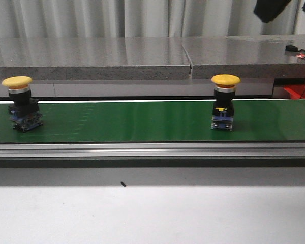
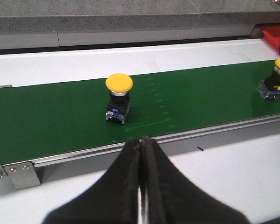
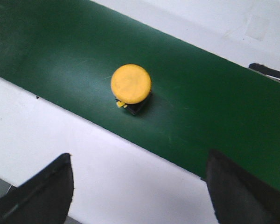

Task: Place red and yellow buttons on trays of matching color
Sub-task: 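Withdraw the left gripper and bring the right gripper over the belt end, then grasp the first yellow button off the belt with the right gripper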

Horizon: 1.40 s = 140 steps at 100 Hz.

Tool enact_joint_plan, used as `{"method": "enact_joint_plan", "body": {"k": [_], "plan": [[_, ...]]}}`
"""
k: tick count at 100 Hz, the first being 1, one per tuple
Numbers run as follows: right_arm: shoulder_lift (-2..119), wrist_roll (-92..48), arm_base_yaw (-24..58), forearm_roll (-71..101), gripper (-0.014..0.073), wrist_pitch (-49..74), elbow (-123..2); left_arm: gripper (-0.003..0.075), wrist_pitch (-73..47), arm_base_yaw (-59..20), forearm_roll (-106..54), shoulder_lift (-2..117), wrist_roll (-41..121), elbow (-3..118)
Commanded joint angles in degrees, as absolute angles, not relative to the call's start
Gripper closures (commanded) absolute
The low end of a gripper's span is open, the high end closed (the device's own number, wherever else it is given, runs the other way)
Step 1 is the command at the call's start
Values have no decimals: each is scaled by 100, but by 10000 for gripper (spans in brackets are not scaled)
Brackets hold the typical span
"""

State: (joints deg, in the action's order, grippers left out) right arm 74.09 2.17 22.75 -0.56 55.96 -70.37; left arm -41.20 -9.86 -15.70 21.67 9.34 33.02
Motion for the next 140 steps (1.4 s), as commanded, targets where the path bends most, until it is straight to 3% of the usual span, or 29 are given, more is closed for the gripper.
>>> {"method": "enact_joint_plan", "body": {"k": [1,40,94,106,128,140], "plan": [[7591,132,2358,-42,-10,5621,-7483,739,-3746,-1033,-1704,2207,894,3455],[8577,137,2368,-242,-10,5687,-7825,739,-3746,-1033,-1704,2207,894,3455],[9193,385,1563,-370,-3,5404,-7825,739,-3746,-1033,-1704,2207,894,3455],[9320,357,1523,-303,85,5400,-7825,739,-3746,-1033,-1704,2207,894,3455],[9321,357,1523,-279,386,5351,-7825,739,-3746,-1033,-1704,2207,894,3455],[9257,357,1523,-279,422,5370,-7825,739,-3746,-1033,-1704,2207,894,3455]]}}
